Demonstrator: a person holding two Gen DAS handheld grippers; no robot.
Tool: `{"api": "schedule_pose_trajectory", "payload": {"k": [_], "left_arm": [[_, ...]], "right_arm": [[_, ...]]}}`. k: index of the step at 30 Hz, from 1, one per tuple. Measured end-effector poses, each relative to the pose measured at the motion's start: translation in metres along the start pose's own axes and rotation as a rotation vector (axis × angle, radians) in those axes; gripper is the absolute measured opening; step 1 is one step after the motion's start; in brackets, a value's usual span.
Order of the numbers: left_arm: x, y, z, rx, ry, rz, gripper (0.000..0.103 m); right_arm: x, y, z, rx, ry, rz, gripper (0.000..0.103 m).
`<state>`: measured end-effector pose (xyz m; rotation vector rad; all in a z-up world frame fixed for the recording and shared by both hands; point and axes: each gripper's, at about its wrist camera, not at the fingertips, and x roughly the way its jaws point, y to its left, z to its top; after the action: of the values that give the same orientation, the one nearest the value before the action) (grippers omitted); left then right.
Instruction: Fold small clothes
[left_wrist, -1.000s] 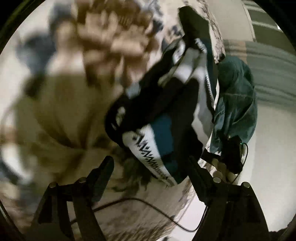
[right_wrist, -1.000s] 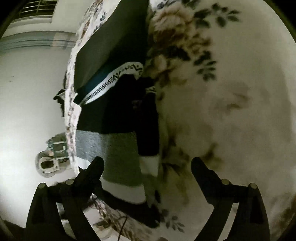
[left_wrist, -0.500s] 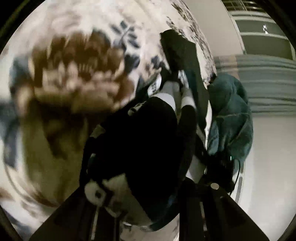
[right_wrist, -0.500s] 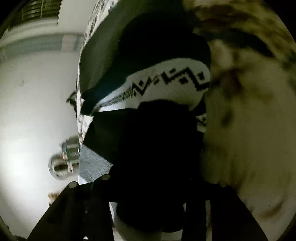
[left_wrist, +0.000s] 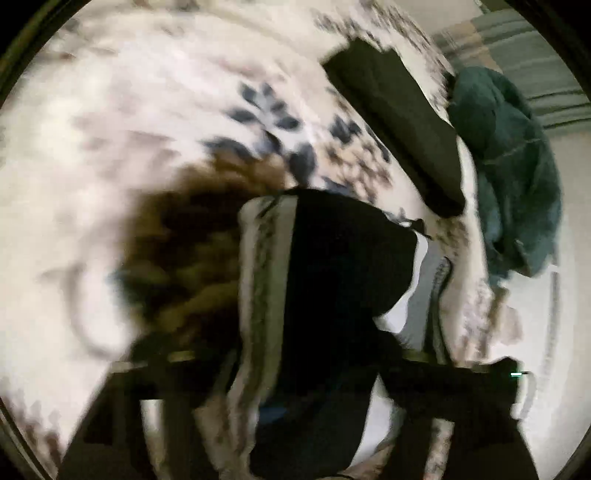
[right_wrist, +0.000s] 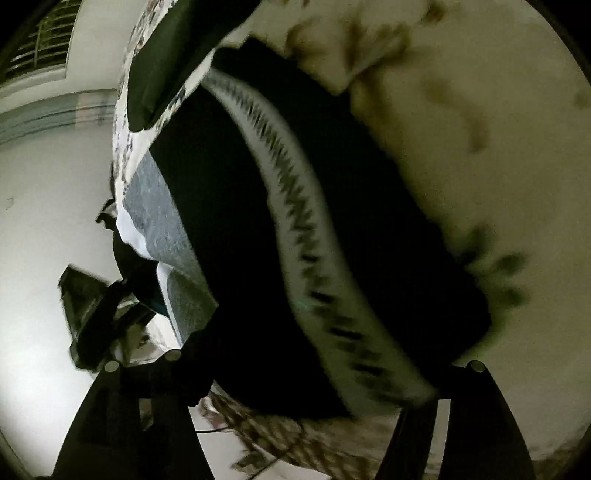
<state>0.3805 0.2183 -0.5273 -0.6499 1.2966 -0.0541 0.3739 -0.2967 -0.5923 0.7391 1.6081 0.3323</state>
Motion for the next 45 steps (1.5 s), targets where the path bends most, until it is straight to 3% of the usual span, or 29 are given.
{"api": "schedule_pose_trajectory", "payload": {"k": [3, 5, 8, 11, 15, 16, 17, 18, 20, 24, 26, 28, 30, 31, 32, 33, 35, 37, 40, 42, 44, 45], "left_arm": [[-0.02, 0.013, -0.032, -0.056, -0.069, 0.13, 0.091], [-0.016, 0.036, -0.058, -0.078, -0.072, 0.243, 0.1], [0.009, 0.067, -0.081, -0.11, -0.027, 0.365, 0.1], [0.032, 0.092, -0.09, -0.131, -0.016, 0.363, 0.103], [0.049, 0.094, -0.077, -0.138, 0.035, 0.41, 0.103], [0.051, 0.093, -0.075, -0.14, 0.049, 0.429, 0.103], [0.052, 0.095, -0.073, -0.146, 0.061, 0.436, 0.103], [0.053, 0.095, -0.069, -0.159, 0.089, 0.436, 0.103], [0.043, 0.091, -0.063, -0.191, 0.084, 0.422, 0.103], [-0.015, 0.066, -0.046, -0.198, -0.113, 0.387, 0.103], [-0.025, 0.05, -0.028, -0.2, -0.165, 0.308, 0.103], [-0.011, 0.036, -0.004, -0.182, -0.14, 0.218, 0.103], [0.018, 0.018, 0.029, -0.152, -0.126, 0.178, 0.099], [0.029, 0.015, 0.04, -0.142, -0.122, 0.16, 0.087], [0.036, 0.015, 0.044, -0.14, -0.114, 0.141, 0.036], [0.046, 0.014, 0.051, -0.144, -0.094, 0.104, 0.011], [0.061, 0.016, 0.072, -0.163, -0.074, 0.097, 0.011], [0.056, 0.022, 0.071, -0.157, -0.063, 0.085, 0.012], [0.045, 0.026, 0.072, -0.168, -0.029, 0.055, 0.016], [0.029, 0.026, 0.065, -0.151, -0.02, 0.042, 0.019], [0.011, 0.023, 0.054, -0.115, -0.039, 0.053, 0.02], [0.009, 0.019, 0.051, -0.097, -0.046, 0.073, 0.03]], "right_arm": [[-0.045, -0.005, 0.006, -0.064, -0.065, -0.11, 0.072], [-0.069, -0.003, 0.02, -0.106, -0.116, -0.151, 0.076], [-0.078, 0.01, 0.066, -0.185, -0.15, -0.159, 0.08], [-0.032, 0.043, 0.138, -0.3, -0.145, -0.164, 0.08], [0.025, 0.066, 0.192, -0.323, -0.037, -0.095, 0.078], [0.032, 0.075, 0.196, -0.353, -0.038, -0.085, 0.056], [0.032, 0.086, 0.197, -0.409, -0.063, -0.126, 0.018], [0.029, 0.093, 0.196, -0.445, -0.087, -0.16, 0.012], [0.009, 0.11, 0.187, -0.482, -0.177, -0.165, 0.011], [-0.03, 0.122, 0.184, -0.469, -0.297, -0.161, 0.011], [-0.03, 0.129, 0.189, -0.487, -0.302, -0.173, 0.011], [-0.028, 0.129, 0.195, -0.49, -0.292, -0.187, 0.011], [-0.011, 0.134, 0.202, -0.471, -0.268, -0.197, 0.011], [-0.005, 0.132, 0.205, -0.457, -0.256, -0.193, 0.011], [0.0, 0.13, 0.208, -0.445, -0.246, -0.194, 0.011], [0.004, 0.129, 0.209, -0.442, -0.242, -0.2, 0.011], [0.01, 0.126, 0.211, -0.436, -0.246, -0.227, 0.011], [0.016, 0.121, 0.214, -0.432, -0.251, -0.274, 0.011], [0.037, 0.108, 0.223, -0.405, -0.14, -0.303, 0.012], [0.033, 0.097, 0.222, -0.352, -0.082, -0.244, 0.023], [0.016, 0.085, 0.211, -0.317, -0.058, -0.192, 0.055], [0.007, 0.075, 0.201, -0.296, -0.045, -0.161, 0.059]]}}
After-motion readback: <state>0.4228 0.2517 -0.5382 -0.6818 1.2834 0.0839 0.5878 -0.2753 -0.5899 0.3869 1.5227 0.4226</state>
